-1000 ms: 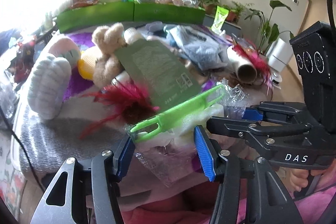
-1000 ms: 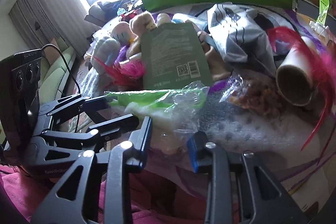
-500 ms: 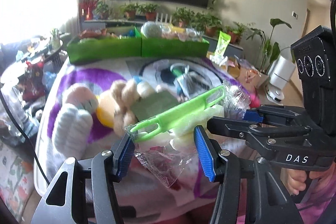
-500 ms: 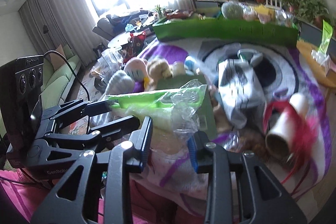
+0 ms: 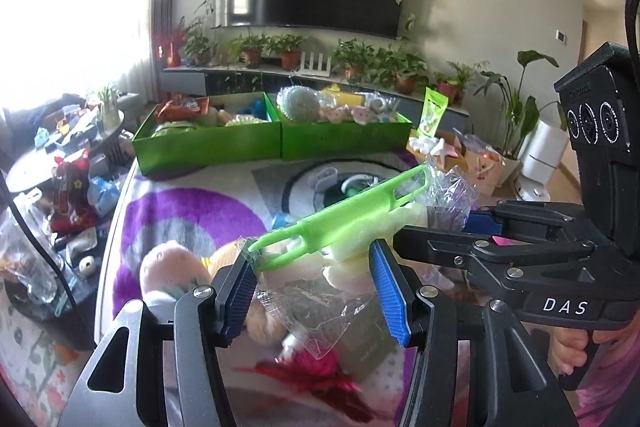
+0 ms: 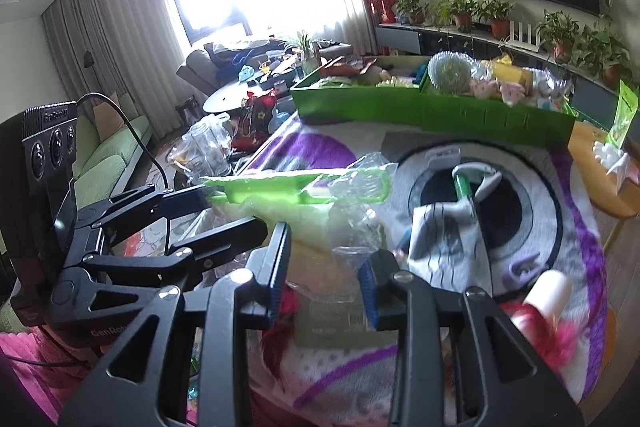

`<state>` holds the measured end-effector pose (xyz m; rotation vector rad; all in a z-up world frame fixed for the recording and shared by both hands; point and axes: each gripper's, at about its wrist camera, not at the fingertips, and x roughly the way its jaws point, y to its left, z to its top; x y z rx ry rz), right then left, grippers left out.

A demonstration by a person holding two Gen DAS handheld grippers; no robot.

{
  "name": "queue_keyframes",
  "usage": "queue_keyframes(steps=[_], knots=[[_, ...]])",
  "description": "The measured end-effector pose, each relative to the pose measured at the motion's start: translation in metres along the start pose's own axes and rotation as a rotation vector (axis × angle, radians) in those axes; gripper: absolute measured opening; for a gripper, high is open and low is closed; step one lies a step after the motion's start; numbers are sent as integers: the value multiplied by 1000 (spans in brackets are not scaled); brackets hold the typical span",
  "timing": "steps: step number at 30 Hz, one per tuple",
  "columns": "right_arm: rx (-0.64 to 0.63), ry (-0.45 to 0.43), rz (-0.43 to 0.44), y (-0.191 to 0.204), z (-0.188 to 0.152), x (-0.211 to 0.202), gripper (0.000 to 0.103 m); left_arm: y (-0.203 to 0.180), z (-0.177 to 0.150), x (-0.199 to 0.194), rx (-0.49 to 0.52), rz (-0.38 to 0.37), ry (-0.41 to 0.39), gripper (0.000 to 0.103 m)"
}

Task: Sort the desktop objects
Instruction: 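Carry the bagged green item in the left tool over the green box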

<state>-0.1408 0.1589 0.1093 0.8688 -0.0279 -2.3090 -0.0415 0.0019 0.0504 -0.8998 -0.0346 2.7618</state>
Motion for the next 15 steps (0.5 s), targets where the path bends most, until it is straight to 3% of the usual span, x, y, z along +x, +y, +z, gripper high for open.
queue_keyframes(steps=[15], knots=[[13,16,6,-17,56,38,35,28,52,35,-11,4,-8,55]])
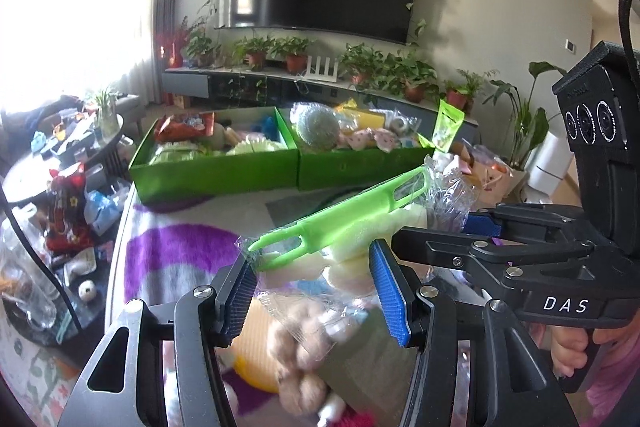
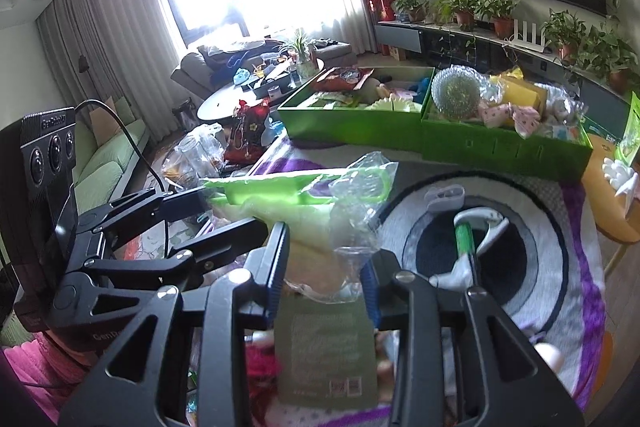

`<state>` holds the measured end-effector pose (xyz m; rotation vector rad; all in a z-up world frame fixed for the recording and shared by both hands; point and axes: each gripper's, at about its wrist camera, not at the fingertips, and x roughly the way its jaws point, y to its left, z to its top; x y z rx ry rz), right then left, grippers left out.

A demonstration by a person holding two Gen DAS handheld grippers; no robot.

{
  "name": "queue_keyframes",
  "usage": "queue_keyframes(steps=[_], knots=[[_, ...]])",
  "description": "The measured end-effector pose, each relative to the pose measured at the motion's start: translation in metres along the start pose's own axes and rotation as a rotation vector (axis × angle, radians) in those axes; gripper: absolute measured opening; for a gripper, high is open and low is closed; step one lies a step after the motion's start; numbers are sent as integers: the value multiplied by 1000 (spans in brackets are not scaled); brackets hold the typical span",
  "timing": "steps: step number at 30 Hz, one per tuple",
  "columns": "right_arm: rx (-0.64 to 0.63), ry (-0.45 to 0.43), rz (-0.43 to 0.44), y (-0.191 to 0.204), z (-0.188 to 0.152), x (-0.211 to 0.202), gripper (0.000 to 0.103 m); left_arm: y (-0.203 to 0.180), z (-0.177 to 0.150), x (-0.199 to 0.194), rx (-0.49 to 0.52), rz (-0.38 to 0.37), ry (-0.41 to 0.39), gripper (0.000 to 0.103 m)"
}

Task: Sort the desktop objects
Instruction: 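Carry the bagged green item in the left tool over the green box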

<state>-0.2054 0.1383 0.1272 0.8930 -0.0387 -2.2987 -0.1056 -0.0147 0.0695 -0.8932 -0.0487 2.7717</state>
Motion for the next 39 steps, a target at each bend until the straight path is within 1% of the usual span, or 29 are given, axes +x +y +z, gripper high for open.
queue_keyframes(steps=[10,16,27,39], knots=[[31,-9,24,-19,50,23,35,17,44,24,7,23,-14,55],[43,-3,38,-26,73,37,35,28,64,36,5,40,-18,55],[51,-25,41,-39,118,53,35,44,101,52,6,63,-39,55],[45,-48,16,-45,153,63,35,60,134,68,0,42,-60,55]])
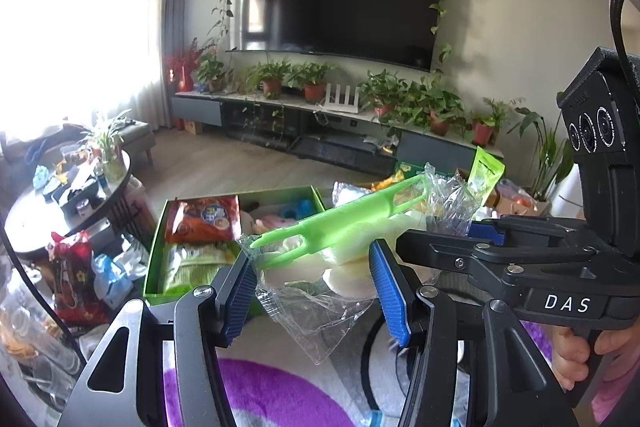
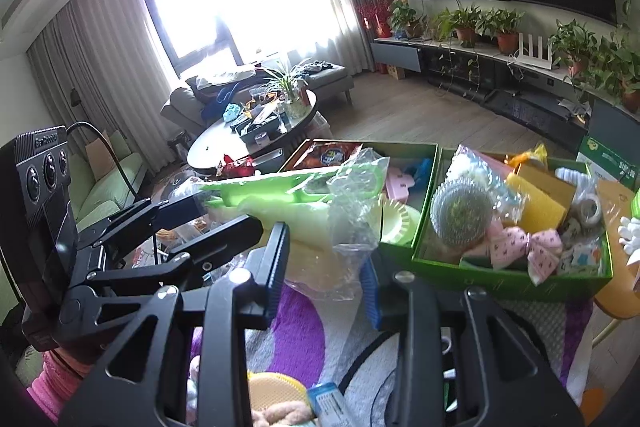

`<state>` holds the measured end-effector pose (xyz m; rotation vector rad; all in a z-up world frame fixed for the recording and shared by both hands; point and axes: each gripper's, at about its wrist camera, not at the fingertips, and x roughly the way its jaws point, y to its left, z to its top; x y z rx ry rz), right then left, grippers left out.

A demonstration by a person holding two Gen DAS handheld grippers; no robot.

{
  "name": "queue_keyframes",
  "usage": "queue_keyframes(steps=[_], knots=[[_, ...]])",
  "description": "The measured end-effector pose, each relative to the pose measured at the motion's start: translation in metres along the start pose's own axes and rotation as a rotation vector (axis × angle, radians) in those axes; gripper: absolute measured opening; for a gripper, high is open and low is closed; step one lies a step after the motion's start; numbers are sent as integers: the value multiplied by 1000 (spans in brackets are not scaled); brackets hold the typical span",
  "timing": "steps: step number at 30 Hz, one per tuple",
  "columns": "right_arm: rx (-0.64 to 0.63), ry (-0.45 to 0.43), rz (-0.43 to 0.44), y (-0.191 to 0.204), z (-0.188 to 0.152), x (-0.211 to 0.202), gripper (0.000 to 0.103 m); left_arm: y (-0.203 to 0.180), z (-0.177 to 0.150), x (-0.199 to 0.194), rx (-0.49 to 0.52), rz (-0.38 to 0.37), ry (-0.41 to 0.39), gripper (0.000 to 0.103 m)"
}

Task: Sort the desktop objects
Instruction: 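Carry the bagged green item in the left tool over the green box, then lower the green item into the green box and open the left tool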

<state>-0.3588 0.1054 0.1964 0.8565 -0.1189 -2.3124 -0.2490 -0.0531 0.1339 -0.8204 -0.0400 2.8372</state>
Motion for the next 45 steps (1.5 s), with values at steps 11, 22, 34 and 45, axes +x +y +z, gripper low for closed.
queue_keyframes(steps=[11,22,34,45], knots=[[38,-9,-29,-18,27,27,35,15,26,40,25,-36,20,55],[102,4,-27,-47,50,69,34,31,44,88,18,-48,41,55],[159,43,-25,-80,76,131,33,60,56,156,-33,-35,94,55],[183,120,-79,-114,85,194,31,84,54,228,-85,-6,192,55]])
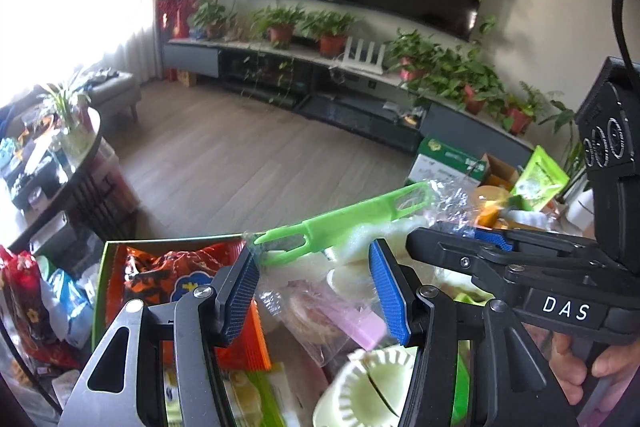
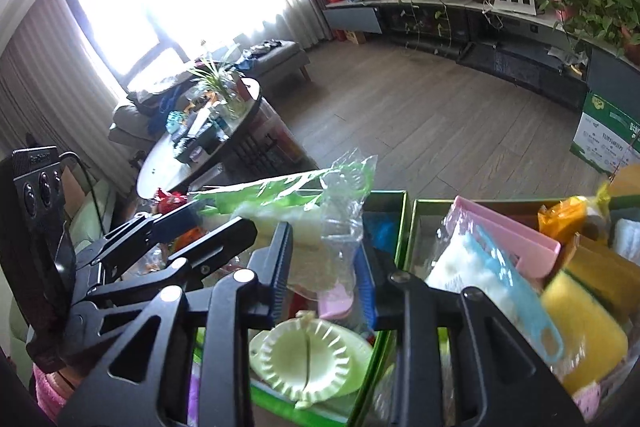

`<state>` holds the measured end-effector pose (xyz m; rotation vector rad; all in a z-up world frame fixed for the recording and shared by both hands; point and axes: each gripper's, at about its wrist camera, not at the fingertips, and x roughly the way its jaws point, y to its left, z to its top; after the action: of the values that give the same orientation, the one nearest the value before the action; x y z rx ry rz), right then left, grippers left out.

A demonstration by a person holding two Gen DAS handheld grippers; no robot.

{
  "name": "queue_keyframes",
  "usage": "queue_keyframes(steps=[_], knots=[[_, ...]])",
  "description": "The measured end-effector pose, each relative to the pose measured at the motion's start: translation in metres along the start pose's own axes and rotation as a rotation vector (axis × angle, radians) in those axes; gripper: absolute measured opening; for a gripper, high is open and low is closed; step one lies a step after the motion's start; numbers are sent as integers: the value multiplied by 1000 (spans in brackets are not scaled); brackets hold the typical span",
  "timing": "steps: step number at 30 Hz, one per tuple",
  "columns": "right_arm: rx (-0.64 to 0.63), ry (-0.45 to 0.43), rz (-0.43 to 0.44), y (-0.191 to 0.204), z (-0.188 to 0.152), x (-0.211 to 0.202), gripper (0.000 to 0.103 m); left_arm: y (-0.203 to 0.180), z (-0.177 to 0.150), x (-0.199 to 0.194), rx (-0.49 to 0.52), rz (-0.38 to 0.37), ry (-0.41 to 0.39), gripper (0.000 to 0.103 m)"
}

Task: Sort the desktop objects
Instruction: 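Lower the green item into the green box and open the left tool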

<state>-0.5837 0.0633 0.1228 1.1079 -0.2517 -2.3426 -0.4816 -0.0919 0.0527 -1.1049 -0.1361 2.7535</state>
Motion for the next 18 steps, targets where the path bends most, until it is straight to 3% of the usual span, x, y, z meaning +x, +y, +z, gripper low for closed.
queue_keyframes(steps=[8,18], knots=[[47,18,-42,-20,9,29,31,7,3,31,-26,46,24,55],[8,39,-103,-11,8,42,30,16,-8,42,-59,84,55,55]])
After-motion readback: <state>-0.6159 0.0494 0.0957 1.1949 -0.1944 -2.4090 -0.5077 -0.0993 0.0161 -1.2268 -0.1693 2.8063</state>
